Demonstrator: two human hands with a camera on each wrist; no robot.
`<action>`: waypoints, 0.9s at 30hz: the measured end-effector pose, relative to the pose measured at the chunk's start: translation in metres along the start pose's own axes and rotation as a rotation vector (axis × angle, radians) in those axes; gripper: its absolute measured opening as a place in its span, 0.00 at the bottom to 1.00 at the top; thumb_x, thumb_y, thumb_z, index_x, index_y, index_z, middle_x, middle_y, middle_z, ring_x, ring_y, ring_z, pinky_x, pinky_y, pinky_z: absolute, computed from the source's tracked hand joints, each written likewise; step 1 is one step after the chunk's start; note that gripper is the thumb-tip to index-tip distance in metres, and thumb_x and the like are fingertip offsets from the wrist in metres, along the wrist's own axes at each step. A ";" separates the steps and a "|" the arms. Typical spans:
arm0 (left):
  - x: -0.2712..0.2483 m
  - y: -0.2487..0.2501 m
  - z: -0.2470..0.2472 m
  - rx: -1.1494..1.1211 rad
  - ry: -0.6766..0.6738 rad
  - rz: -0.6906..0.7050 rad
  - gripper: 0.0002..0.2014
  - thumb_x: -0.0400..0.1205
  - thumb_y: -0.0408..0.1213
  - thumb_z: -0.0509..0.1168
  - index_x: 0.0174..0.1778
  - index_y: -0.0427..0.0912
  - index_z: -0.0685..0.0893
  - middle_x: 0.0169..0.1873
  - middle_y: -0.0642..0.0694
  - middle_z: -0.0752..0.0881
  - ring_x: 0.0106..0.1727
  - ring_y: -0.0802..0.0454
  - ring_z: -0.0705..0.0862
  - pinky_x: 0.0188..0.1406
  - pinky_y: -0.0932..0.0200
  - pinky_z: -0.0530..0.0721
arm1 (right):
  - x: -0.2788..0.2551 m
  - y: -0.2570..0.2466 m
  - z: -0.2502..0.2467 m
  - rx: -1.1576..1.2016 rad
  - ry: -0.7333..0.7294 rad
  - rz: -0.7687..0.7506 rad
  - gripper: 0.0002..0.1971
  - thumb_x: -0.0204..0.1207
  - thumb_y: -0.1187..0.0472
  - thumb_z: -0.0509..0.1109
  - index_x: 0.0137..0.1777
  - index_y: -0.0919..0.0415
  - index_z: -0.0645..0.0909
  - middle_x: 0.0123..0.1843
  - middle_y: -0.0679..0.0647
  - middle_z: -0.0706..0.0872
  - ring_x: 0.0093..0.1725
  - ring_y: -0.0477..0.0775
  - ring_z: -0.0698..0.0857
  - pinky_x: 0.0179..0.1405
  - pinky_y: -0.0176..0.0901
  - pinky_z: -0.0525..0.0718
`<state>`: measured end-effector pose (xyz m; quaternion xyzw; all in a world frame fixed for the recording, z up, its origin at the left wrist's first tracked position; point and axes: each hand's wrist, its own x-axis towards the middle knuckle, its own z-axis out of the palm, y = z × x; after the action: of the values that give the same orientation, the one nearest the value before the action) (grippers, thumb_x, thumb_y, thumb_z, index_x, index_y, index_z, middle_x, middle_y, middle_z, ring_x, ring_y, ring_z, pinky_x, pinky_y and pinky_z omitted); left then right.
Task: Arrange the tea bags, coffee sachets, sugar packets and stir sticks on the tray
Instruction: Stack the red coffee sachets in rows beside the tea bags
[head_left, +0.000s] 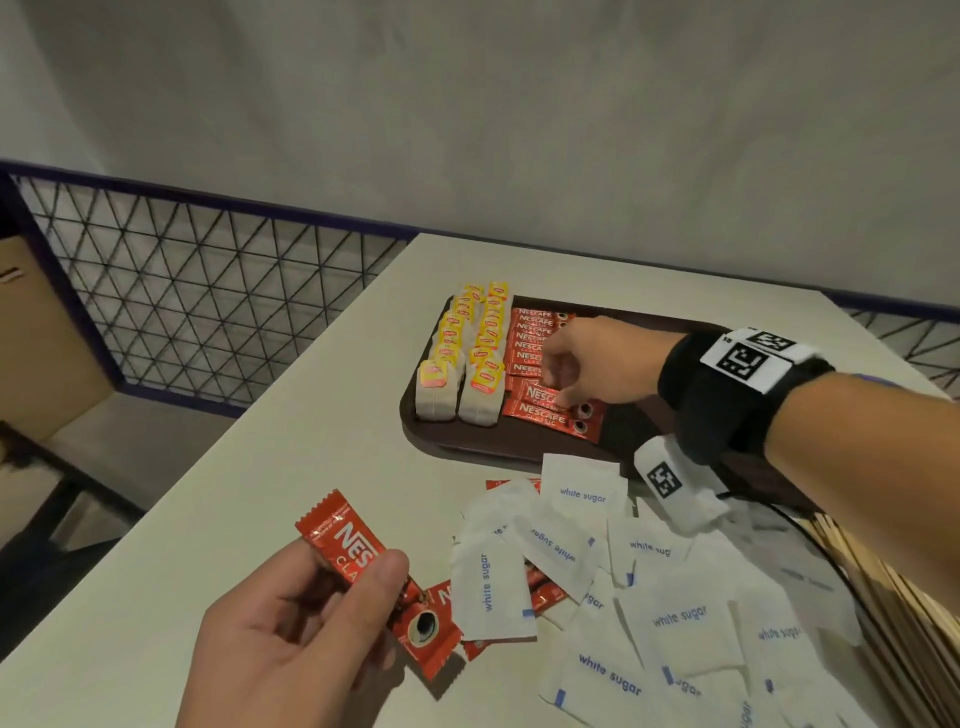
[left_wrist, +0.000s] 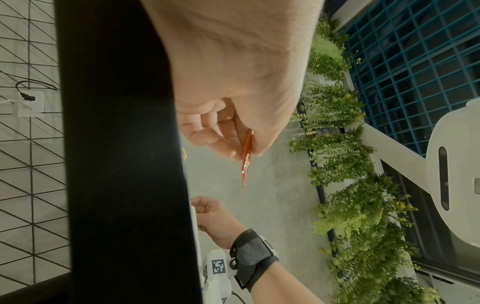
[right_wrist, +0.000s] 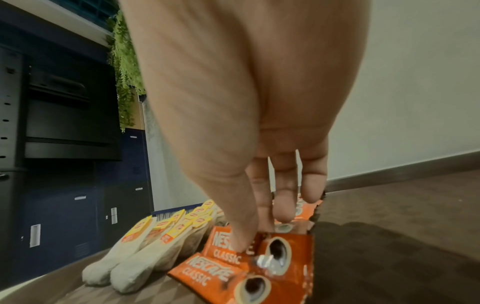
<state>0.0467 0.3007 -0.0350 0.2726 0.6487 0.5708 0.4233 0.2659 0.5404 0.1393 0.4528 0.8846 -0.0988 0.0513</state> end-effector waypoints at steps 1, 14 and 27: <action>0.000 -0.007 -0.004 -0.039 -0.046 -0.003 0.26 0.75 0.50 0.77 0.35 0.31 0.75 0.16 0.39 0.82 0.13 0.45 0.78 0.31 0.27 0.82 | -0.001 0.001 0.001 0.006 -0.004 0.004 0.07 0.78 0.58 0.79 0.51 0.50 0.83 0.47 0.47 0.88 0.48 0.47 0.88 0.46 0.38 0.86; -0.015 0.030 0.023 0.005 0.095 0.051 0.40 0.43 0.67 0.84 0.29 0.36 0.77 0.15 0.37 0.83 0.15 0.40 0.77 0.22 0.52 0.77 | -0.010 0.002 0.008 -0.012 -0.021 -0.070 0.15 0.80 0.53 0.76 0.66 0.50 0.87 0.57 0.43 0.84 0.53 0.42 0.81 0.52 0.35 0.82; -0.025 0.032 0.019 0.029 0.105 0.047 0.43 0.36 0.65 0.87 0.28 0.37 0.75 0.13 0.43 0.81 0.14 0.42 0.77 0.23 0.43 0.82 | -0.003 -0.009 0.006 -0.121 -0.056 -0.090 0.20 0.80 0.60 0.76 0.72 0.51 0.85 0.66 0.48 0.87 0.58 0.48 0.84 0.61 0.40 0.86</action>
<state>0.0717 0.2959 0.0019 0.2636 0.6714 0.5848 0.3711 0.2606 0.5318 0.1348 0.4056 0.9067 -0.0599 0.0988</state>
